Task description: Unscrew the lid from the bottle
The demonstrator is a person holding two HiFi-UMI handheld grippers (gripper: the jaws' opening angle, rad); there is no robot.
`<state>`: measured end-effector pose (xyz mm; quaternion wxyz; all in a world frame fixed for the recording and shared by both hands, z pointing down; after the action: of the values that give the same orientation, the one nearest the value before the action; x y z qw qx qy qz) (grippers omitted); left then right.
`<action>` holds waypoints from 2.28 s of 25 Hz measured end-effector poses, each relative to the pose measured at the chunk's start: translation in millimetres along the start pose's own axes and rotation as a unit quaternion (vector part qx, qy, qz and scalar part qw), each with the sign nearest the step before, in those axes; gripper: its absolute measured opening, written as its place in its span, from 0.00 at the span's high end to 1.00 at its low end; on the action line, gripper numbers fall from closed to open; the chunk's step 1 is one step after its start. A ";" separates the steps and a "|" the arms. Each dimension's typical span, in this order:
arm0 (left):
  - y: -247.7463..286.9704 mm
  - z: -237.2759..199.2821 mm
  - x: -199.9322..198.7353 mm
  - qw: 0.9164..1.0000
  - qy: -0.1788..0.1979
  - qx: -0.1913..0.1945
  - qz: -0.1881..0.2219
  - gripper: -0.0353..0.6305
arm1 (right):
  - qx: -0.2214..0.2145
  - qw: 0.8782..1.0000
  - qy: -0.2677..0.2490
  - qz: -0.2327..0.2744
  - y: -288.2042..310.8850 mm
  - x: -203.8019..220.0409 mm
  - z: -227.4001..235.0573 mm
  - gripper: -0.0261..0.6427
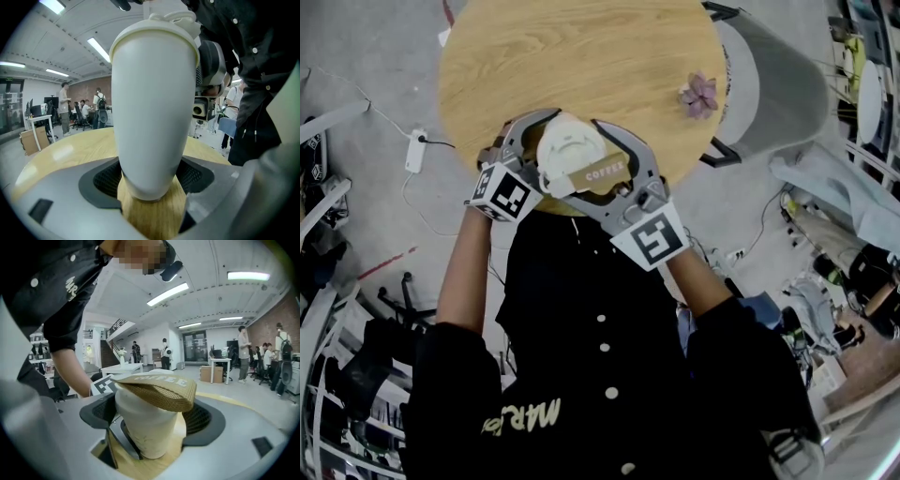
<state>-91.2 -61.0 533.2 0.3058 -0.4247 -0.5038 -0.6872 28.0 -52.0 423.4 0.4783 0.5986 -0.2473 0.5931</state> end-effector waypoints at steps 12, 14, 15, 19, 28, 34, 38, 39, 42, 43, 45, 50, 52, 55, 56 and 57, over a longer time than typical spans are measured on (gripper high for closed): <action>-1.3 0.3 1.2 1.000 0.003 0.003 -0.001 0.41 | -0.277 0.956 -0.068 -0.065 12.2 -9.8 37.3 0.31; -1.4 0.2 1.9 1.000 0.002 0.002 0.000 0.41 | -0.244 0.966 -0.055 -0.067 8.0 -7.8 37.1 0.28; -1.4 0.3 2.0 1.000 0.002 0.001 0.001 0.41 | -0.221 0.972 -0.045 -0.068 3.5 -6.3 36.6 0.25; -1.1 1.3 1.8 1.000 0.001 0.000 0.000 0.41 | -0.113 0.992 -0.003 -0.052 -11.1 0.5 21.0 0.22; -1.5 0.0 -0.3 1.000 0.000 -0.001 0.000 0.41 | -0.031 0.999 -0.002 0.008 6.3 -1.2 2.6 0.29; -2.0 -2.0 0.5 1.000 0.006 0.008 0.002 0.41 | -0.235 0.969 -0.062 -0.038 14.6 -9.4 27.4 0.29; -2.7 -3.1 -1.0 1.000 0.004 0.011 0.002 0.41 | -0.300 0.950 -0.069 -0.058 20.3 -13.6 35.1 0.29; -2.9 -3.2 -1.1 1.000 0.004 0.012 0.002 0.41 | -0.300 0.950 -0.065 -0.060 20.9 -13.8 34.9 0.29; -3.4 -2.6 -1.4 1.000 0.007 0.013 0.002 0.41 | -0.271 0.959 -0.046 -0.067 16.9 -9.8 33.8 0.27; -3.8 -2.7 -1.5 1.000 0.007 0.013 0.002 0.41 | -0.254 0.964 -0.036 -0.072 13.1 -6.7 34.3 0.26; -4.7 -2.6 -1.5 1.000 0.007 0.013 0.002 0.41 | -0.207 0.975 -0.018 -0.082 3.0 0.2 33.5 0.25; -4.8 -1.8 -2.1 1.000 0.007 0.010 0.003 0.41 | -0.095 0.995 0.015 -0.040 -7.8 -1.4 5.7 0.24; -5.5 -1.5 -4.0 1.000 0.006 0.009 0.004 0.41 | -0.054 0.998 0.018 -0.005 -4.0 -4.6 -0.8 0.23; -4.7 -1.9 -3.8 1.000 0.006 0.009 0.003 0.41 | -0.009 1.000 0.018 0.017 0.4 -6.0 -0.5 0.26; -4.5 -2.3 -3.0 1.000 0.006 0.009 0.002 0.41 | -0.008 1.000 0.016 0.017 1.1 -5.5 -0.8 0.29; -4.3 -2.5 -2.5 1.000 0.006 0.009 0.001 0.41 | -0.013 1.000 0.013 0.015 1.0 -4.9 -0.7 0.31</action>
<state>-94.3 -62.1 528.8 0.3138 -0.4183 -0.5071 -0.6851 25.9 -53.2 419.0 0.4802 0.5808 -0.2581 0.6046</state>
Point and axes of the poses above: the fingertips, and each gripper's own axes: y forward along the fingers, z to its right, x out of its underside, the point moved 9 cm from there along -y, backward along the fingers, and after that the axes turned 10 degrees about y, right-handed, at the moved point
